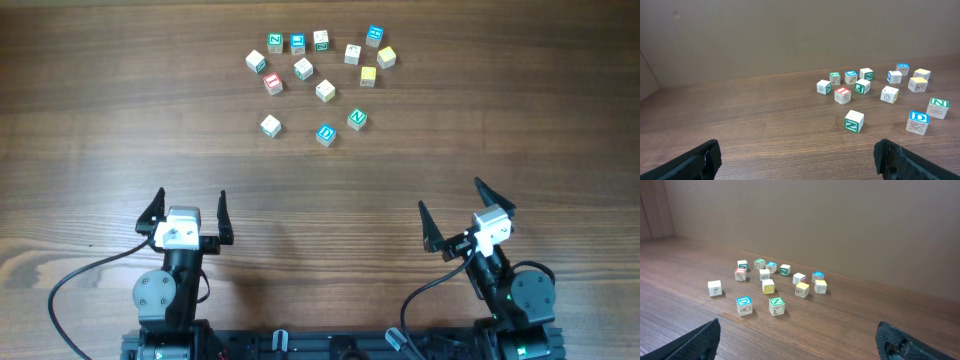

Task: Form a tower

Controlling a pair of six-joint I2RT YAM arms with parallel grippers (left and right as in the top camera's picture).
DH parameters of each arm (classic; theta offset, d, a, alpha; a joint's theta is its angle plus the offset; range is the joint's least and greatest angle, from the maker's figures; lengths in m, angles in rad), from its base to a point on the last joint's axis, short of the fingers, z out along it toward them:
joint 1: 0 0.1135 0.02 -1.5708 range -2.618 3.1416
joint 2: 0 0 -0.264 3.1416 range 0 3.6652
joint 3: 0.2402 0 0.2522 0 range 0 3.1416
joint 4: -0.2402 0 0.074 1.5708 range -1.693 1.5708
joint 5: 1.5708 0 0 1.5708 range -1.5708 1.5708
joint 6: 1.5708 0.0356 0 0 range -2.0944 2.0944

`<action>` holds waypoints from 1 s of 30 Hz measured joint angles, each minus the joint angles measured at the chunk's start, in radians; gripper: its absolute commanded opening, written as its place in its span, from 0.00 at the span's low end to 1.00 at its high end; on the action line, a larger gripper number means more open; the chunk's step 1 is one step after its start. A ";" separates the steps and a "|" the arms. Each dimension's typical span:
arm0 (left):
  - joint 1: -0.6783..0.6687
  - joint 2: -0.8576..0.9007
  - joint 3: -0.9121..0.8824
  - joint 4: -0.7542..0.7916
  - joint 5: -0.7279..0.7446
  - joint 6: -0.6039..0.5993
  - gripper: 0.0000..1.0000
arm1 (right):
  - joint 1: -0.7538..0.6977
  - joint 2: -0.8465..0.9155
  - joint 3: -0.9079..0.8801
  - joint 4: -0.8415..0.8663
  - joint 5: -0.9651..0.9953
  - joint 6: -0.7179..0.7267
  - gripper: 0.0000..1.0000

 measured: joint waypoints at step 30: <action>0.000 0.000 0.001 0.045 0.077 -0.024 1.00 | 0.000 0.000 0.000 0.000 0.000 0.000 1.00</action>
